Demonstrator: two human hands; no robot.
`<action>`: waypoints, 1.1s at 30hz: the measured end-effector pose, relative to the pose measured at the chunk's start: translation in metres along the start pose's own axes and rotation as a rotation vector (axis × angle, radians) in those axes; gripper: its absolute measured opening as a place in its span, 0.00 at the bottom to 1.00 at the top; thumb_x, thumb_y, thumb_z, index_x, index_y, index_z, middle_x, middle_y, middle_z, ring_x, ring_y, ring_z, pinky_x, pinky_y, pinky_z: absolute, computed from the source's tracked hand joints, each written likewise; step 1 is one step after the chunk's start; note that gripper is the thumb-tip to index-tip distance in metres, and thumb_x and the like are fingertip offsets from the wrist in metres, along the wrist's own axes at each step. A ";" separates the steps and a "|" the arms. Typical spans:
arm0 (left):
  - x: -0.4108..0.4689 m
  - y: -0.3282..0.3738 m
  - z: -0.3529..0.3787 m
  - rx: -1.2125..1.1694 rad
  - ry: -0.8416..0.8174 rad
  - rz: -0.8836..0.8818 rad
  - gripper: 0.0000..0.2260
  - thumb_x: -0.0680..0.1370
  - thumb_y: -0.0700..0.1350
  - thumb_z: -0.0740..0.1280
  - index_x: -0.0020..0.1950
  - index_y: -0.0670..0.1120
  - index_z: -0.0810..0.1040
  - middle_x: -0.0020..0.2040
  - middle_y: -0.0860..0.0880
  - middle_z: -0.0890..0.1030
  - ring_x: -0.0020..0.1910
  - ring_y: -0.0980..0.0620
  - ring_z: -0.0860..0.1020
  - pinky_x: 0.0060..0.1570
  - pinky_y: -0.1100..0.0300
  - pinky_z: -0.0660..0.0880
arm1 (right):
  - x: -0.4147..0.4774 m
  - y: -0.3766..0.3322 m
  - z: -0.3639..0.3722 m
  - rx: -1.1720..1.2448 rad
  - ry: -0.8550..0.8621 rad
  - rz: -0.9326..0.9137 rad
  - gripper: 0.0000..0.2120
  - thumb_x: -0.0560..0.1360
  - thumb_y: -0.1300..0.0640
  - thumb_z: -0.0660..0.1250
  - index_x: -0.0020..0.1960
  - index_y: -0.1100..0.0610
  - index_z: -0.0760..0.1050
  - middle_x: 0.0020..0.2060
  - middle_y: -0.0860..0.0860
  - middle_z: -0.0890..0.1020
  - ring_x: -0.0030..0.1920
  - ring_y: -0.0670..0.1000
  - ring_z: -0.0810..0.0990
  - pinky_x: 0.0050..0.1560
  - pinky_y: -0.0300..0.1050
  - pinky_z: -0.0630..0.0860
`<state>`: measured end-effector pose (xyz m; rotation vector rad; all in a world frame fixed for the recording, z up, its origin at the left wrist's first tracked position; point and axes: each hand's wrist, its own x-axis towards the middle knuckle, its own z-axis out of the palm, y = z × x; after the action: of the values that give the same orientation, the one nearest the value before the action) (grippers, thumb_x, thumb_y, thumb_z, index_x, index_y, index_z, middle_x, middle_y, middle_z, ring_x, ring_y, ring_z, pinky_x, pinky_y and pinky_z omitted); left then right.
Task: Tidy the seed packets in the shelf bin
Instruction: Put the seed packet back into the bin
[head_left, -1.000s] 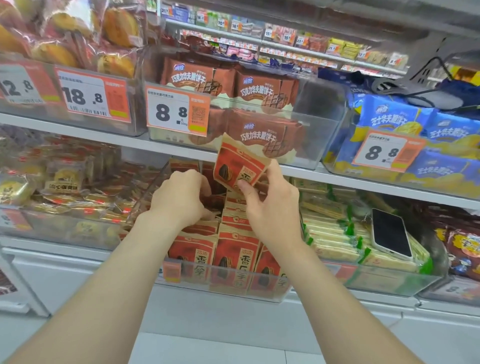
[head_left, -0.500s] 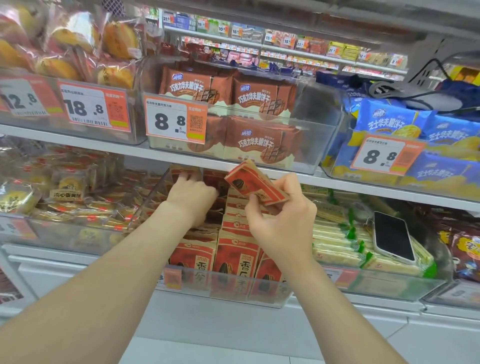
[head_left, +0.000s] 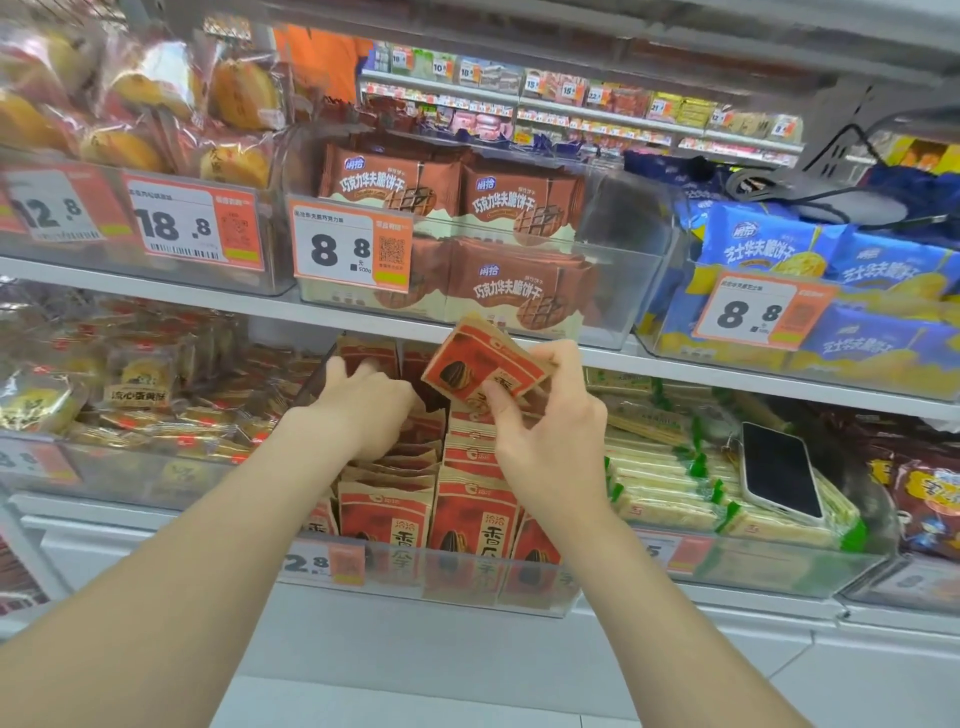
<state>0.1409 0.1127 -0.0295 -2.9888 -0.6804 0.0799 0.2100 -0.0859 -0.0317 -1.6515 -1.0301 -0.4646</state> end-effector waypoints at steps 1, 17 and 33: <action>-0.001 -0.001 0.001 -0.040 -0.016 -0.011 0.22 0.88 0.44 0.58 0.80 0.63 0.71 0.67 0.49 0.81 0.73 0.40 0.66 0.69 0.36 0.58 | 0.002 -0.002 0.003 -0.004 -0.006 -0.012 0.13 0.81 0.59 0.75 0.56 0.54 0.70 0.46 0.44 0.86 0.43 0.42 0.85 0.39 0.32 0.78; -0.040 -0.001 0.005 -0.343 -0.123 -0.038 0.18 0.87 0.53 0.54 0.74 0.59 0.76 0.68 0.49 0.77 0.75 0.42 0.62 0.74 0.35 0.54 | 0.022 0.004 0.053 -0.469 -0.403 0.080 0.07 0.82 0.54 0.68 0.55 0.52 0.84 0.44 0.51 0.86 0.47 0.55 0.85 0.49 0.52 0.85; -0.039 -0.003 0.004 -0.364 -0.182 -0.013 0.21 0.87 0.52 0.50 0.76 0.58 0.75 0.65 0.46 0.77 0.75 0.41 0.60 0.72 0.35 0.52 | 0.052 -0.006 0.080 -0.884 -0.700 -0.078 0.17 0.80 0.68 0.67 0.67 0.57 0.79 0.52 0.56 0.80 0.57 0.62 0.82 0.55 0.54 0.74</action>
<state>0.1039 0.0986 -0.0324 -3.3545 -0.8113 0.2563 0.2178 0.0084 -0.0167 -2.6823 -1.5219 -0.4240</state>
